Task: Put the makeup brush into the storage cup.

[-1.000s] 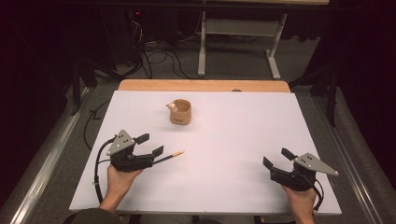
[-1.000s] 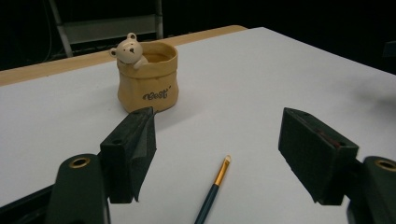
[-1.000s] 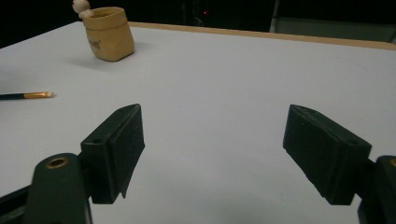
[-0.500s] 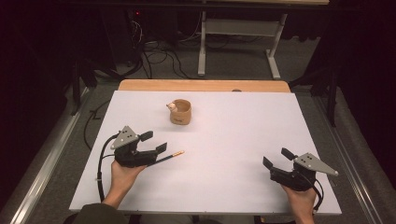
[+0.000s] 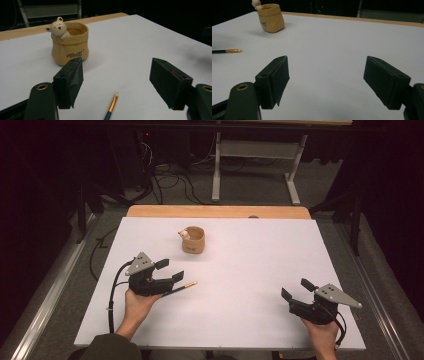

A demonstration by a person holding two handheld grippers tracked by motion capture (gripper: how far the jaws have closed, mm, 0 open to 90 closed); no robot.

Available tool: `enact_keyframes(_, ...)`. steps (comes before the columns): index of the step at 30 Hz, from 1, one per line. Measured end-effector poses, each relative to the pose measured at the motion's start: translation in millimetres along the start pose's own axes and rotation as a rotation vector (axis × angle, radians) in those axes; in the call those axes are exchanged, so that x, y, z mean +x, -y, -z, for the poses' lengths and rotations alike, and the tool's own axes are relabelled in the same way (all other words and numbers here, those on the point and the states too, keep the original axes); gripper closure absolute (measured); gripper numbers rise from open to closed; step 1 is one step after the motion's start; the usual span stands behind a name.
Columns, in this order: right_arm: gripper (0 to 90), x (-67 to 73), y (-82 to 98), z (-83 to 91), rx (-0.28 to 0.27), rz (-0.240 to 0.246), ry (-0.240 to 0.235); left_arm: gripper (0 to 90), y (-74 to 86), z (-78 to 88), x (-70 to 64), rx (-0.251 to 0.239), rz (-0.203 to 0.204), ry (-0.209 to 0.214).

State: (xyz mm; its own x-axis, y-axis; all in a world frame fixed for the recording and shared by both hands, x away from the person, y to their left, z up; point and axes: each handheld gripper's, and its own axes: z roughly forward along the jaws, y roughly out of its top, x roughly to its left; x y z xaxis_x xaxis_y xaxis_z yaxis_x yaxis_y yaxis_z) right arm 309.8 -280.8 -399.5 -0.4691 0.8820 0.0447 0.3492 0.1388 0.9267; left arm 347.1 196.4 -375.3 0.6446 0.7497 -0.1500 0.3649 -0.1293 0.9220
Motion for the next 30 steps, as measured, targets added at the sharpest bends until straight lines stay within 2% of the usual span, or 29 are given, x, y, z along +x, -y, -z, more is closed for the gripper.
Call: enact_keyframes(30, 22.4, -0.3, -0.2, 0.2, -0.003, 0.001, -0.007, 27.3, -12.6, -33.5, -11.1, 0.038, -0.023, 0.044)
